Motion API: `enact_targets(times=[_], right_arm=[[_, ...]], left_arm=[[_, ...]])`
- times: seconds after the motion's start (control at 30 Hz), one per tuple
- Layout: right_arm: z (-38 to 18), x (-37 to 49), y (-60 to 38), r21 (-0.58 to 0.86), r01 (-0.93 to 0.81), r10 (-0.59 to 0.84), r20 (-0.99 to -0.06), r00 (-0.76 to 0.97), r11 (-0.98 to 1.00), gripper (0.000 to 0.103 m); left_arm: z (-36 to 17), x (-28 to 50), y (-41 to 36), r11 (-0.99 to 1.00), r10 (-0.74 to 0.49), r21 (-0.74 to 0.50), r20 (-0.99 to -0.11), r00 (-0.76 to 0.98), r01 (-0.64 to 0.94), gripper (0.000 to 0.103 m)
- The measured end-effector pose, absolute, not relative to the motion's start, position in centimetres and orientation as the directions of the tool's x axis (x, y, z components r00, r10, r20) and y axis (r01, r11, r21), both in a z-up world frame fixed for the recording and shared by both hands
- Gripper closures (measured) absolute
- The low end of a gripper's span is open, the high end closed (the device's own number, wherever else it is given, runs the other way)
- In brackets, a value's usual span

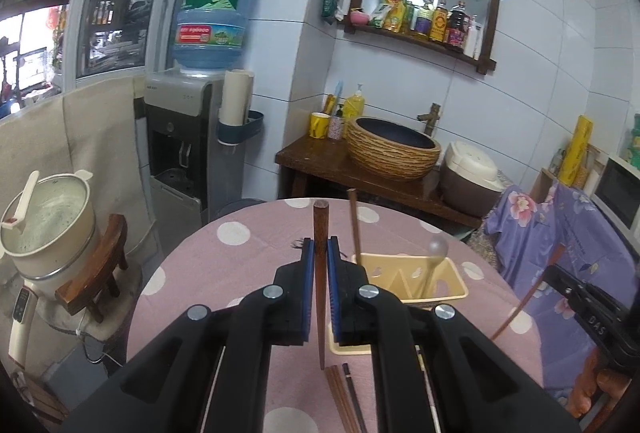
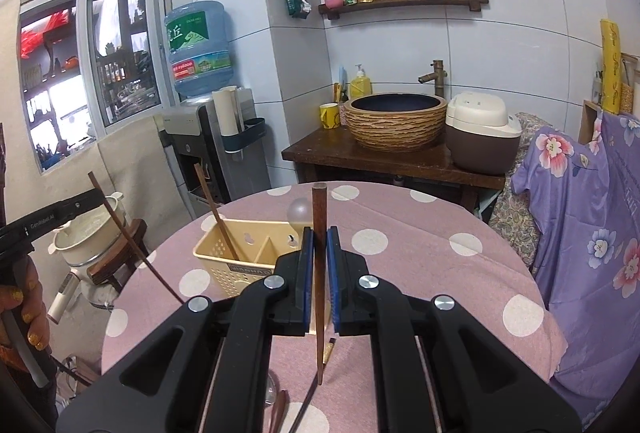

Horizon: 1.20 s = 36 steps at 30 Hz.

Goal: Organize utensils
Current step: 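Lower both brown chopsticks into the cream caddy and open both tools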

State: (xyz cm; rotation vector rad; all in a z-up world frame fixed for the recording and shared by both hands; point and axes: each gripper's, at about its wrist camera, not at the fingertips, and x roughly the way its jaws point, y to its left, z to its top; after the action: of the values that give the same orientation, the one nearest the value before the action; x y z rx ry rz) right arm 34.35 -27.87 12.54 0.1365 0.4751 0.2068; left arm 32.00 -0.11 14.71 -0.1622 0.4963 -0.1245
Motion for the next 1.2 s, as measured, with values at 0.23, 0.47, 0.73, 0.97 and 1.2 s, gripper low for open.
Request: enact_targets(times=[0.23,0.47,0.73,0.97,1.2], right_arm=[[18.6,34.6,-26.0,0.173,-0.233,0.282,-0.369,0.885,0.957,0.096],[25.1,37.2,-24.4,0.146,-0.197,0.232,-0.282,0.931,0.969,0.096],[21.4,41.7,-23.4,0.130,-0.122,0.159,-0.329,0.931,0.984,0.096],[13.9,44.7,-22.9,0.130,-0.101,0.149,-0.448,0.881,0.986,0.096],[10.0,44.9,-22.8,0.142,-0.104,0.161,-0.490,0.857,0.984,0.093]], left_arm=[[20.5,31.9,-0.4,0.955,-0.269,-0.234,-0.412,0.871,0.184,0.095],[25.9,34.6,-1.8,0.945,-0.276,-0.265,-0.340,0.899,0.190,0.098],[23.0,38.3,-4.3,0.962,-0.216,-0.236,-0.355,0.910,0.137,0.101],[17.1,41.4,-2.1,0.945,-0.250,-0.307,-0.465,0.849,0.111,0.101],[11.3,42.1,1.9,0.936,-0.240,-0.346,-0.500,0.832,0.061,0.101]])
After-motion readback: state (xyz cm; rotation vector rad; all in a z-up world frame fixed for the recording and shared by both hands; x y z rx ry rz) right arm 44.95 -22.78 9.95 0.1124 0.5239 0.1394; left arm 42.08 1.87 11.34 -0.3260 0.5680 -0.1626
